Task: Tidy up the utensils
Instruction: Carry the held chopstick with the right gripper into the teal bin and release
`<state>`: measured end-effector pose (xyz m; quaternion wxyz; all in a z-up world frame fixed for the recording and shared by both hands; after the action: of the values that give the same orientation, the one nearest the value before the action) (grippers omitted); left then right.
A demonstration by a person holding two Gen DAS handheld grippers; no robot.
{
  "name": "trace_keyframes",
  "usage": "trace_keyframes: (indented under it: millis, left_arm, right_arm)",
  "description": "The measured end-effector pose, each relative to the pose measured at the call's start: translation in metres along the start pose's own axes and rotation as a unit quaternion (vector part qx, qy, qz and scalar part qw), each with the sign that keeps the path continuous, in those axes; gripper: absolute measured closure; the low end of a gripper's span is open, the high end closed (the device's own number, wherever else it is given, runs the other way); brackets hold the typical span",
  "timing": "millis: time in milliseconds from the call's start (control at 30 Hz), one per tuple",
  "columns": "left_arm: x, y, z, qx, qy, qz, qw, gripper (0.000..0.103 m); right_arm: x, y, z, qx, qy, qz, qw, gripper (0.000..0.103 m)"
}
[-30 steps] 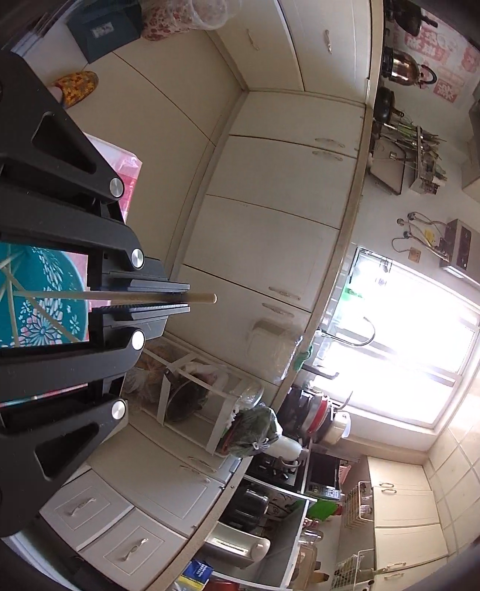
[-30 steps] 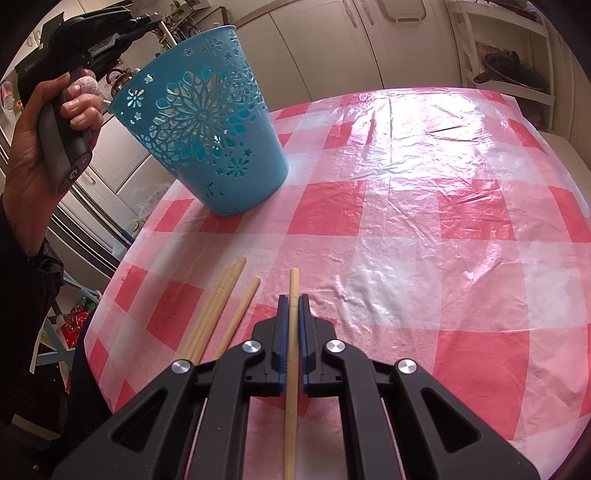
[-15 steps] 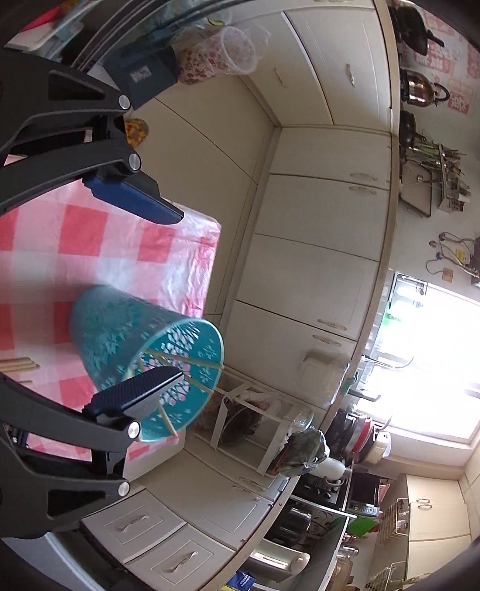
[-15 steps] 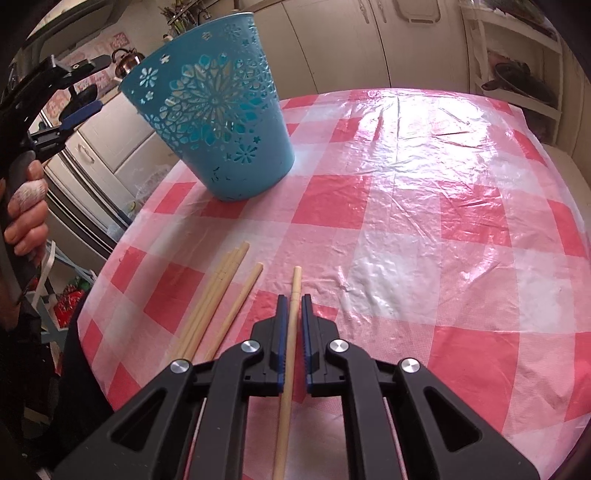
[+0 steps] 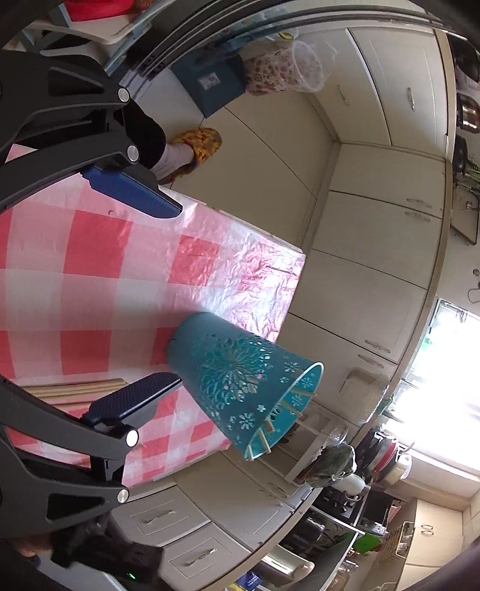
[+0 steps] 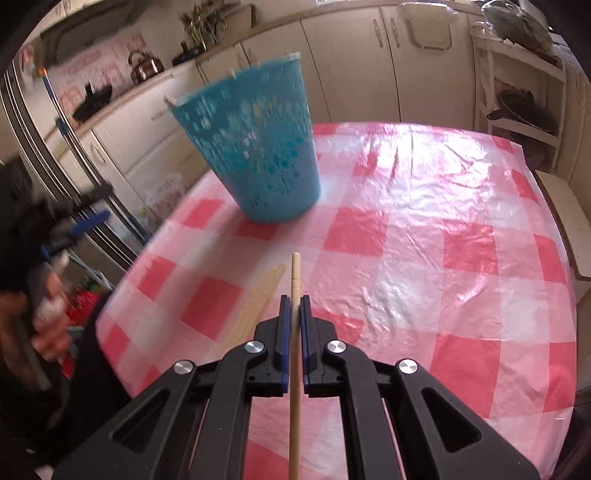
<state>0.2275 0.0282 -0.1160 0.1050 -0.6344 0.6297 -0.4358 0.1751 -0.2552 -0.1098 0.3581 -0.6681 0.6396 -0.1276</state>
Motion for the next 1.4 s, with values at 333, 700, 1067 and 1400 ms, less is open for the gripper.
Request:
trace_keyframes:
  millis: [333,700,1067,1400]
  left_arm:
    - [-0.008,0.031,0.007,-0.040,0.000,-0.030,0.9987,0.021]
    - [0.004,0.031,-0.012,-0.018,-0.011,-0.009,0.9997,0.017]
    - [-0.001,0.030,-0.016,-0.016,-0.011,-0.023,0.9995,0.017]
    - [0.020,0.032,-0.024,-0.012,-0.024,0.011,0.9996,0.015]
  right_arm:
    - [-0.050,-0.153,-0.061,0.224,-0.085,0.038,0.970,0.097]
    - [-0.050,-0.215,0.012,0.307,0.091,0.118,0.940,0.097]
    - [-0.077,-0.175,0.034,0.263,0.111,0.028,0.958,0.082]
    - [-0.078,-0.112,-0.054,0.298,0.100,-0.017,0.949,0.063]
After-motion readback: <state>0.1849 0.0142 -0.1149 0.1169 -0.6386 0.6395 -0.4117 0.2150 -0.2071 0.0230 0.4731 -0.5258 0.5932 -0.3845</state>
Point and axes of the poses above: each gripper's, at about its wrist camera, not at the fingertips, and z roughly the way its jaws point, x to its right, y to its underside, the point moved 3 cm from there along z, roughly the way its jaws point, and after that the axes turned 7 degrees about y, right-handed, at the moved point
